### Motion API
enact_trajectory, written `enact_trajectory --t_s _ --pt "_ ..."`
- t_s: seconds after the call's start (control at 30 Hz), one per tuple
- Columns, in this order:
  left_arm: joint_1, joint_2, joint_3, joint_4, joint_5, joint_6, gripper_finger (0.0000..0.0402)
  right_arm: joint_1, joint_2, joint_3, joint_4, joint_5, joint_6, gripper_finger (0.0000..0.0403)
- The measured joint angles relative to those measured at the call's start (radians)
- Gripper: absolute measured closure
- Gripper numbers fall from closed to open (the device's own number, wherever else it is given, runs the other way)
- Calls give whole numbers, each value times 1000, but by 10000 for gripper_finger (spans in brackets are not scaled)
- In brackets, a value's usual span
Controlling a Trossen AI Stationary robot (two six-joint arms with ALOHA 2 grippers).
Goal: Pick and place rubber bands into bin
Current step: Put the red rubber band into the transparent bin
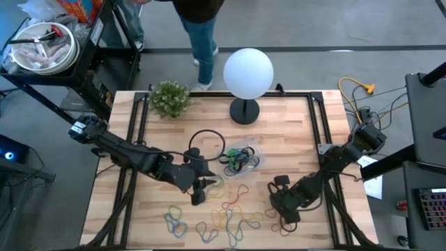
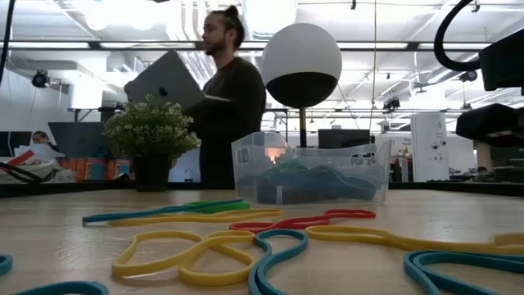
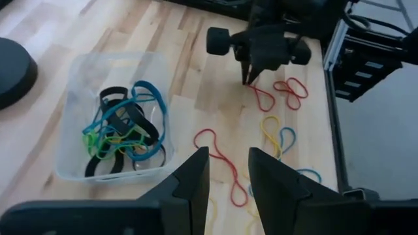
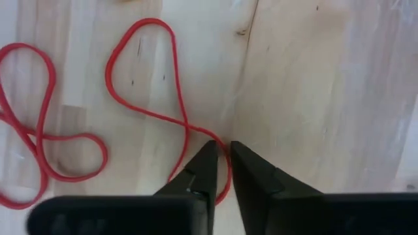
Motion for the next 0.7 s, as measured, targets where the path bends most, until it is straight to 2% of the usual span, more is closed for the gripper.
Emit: enact_trajectory --t_s 0.1,0.33,0.53,0.7 --pt "-14 0 0 0 0 -15 311 -2 1 1 1 -11 1 391" --pt "-34 0 0 -1 0 -40 311 0 -3 35 -18 -9 13 395" --pt "-48 0 0 -5 -1 -42 311 1 -28 94 -51 31 14 395" --pt "-63 0 0 -21 -1 -43 311 4 -43 169 -120 111 13 395"
